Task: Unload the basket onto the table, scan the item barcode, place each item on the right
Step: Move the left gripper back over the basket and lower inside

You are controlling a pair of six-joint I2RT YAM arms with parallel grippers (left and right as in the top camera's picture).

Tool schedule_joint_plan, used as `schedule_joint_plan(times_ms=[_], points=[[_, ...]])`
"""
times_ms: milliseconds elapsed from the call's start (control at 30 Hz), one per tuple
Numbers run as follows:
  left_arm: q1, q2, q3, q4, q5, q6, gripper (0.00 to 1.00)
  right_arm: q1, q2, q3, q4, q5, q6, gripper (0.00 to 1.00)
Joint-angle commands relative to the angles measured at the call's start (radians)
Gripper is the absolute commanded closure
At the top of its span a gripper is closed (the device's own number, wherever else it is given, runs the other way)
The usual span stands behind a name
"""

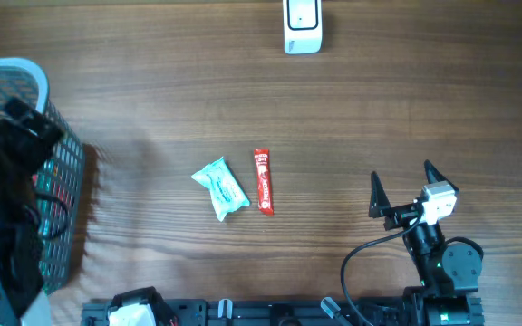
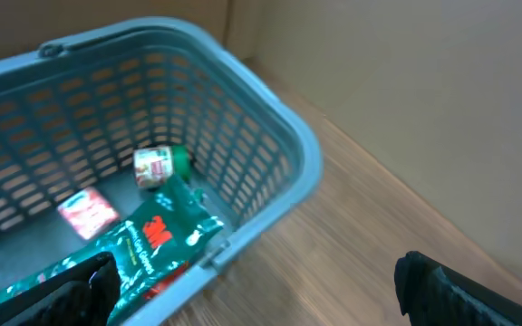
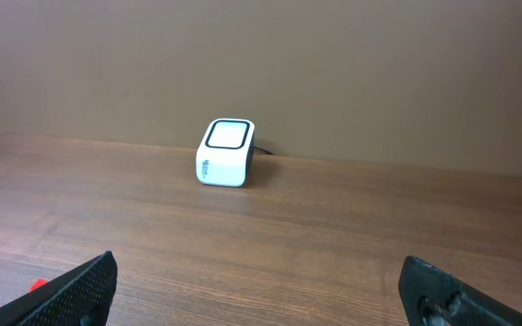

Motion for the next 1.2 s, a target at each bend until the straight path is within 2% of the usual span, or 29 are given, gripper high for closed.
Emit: schedule_joint_plan(times_ms=[0,200,367,733,1167], points=[[0.135,0.023,0.022,-0.005,0.101,-0.065,0.00,0.004,-0.005,-0.001,0.003,0.018,-0.017,0.00],[0.362,0.058,0.022,-0.039,0.190,-0.185,0.00,0.004,-0.005,-0.001,0.003,0.018,-0.017,0.00],[0.481,0.068,0.021,-0.069,0.193,-0.264,0.00,0.004,-0.005,-0.001,0.003,0.018,-0.017,0.00],[0.596,0.186,0.021,-0.129,0.193,-0.393,0.00,0.004,-0.005,-0.001,0.003,0.018,-0.017,0.00],[0.701,0.270,0.018,-0.150,0.193,-0.449,0.00,0.004,-0.005,-0.001,0.003,0.018,-0.017,0.00]])
